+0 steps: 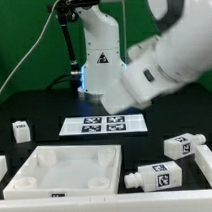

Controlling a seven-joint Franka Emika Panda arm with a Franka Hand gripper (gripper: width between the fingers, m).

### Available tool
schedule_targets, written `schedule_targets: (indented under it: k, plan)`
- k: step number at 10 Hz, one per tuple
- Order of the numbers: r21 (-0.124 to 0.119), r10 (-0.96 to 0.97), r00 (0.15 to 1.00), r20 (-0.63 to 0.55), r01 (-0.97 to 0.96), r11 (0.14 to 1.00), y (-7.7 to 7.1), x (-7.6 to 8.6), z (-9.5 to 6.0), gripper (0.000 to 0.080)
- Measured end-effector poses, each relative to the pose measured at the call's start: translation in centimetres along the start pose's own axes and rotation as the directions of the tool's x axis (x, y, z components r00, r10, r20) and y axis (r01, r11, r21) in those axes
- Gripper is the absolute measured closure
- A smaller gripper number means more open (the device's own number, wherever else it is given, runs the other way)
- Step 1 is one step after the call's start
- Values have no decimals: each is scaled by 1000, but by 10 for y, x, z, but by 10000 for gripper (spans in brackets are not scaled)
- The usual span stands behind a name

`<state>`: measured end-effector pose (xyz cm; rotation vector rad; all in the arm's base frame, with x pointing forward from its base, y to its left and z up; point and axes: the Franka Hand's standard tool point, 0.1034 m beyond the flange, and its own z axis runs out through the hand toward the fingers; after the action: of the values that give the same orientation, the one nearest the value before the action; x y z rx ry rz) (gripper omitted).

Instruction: Assemble one leg

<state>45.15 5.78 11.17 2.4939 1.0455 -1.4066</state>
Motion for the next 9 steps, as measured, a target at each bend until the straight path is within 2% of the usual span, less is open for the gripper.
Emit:
schedule_targets:
  k: [1,3,4,5,6,7,8,9]
  plan:
    - [-15,-1,1000,-30,0,1000,1,9,2,522]
    - [-23,-3,998,-61,1,1000,3,12,0,522]
    - [-37,5,984,-179,-11,999,9,17,-7,522]
    - [-37,13,971,-240,-23,999,11,10,-7,522]
    - [-9,26,967,-252,-29,1000,16,-10,-8,522]
    - [9,72,958,-276,-73,997,30,-37,-15,522]
    - [20,125,937,-325,-125,992,49,-67,-19,522]
    - [11,148,902,-405,-157,988,65,-84,-23,522]
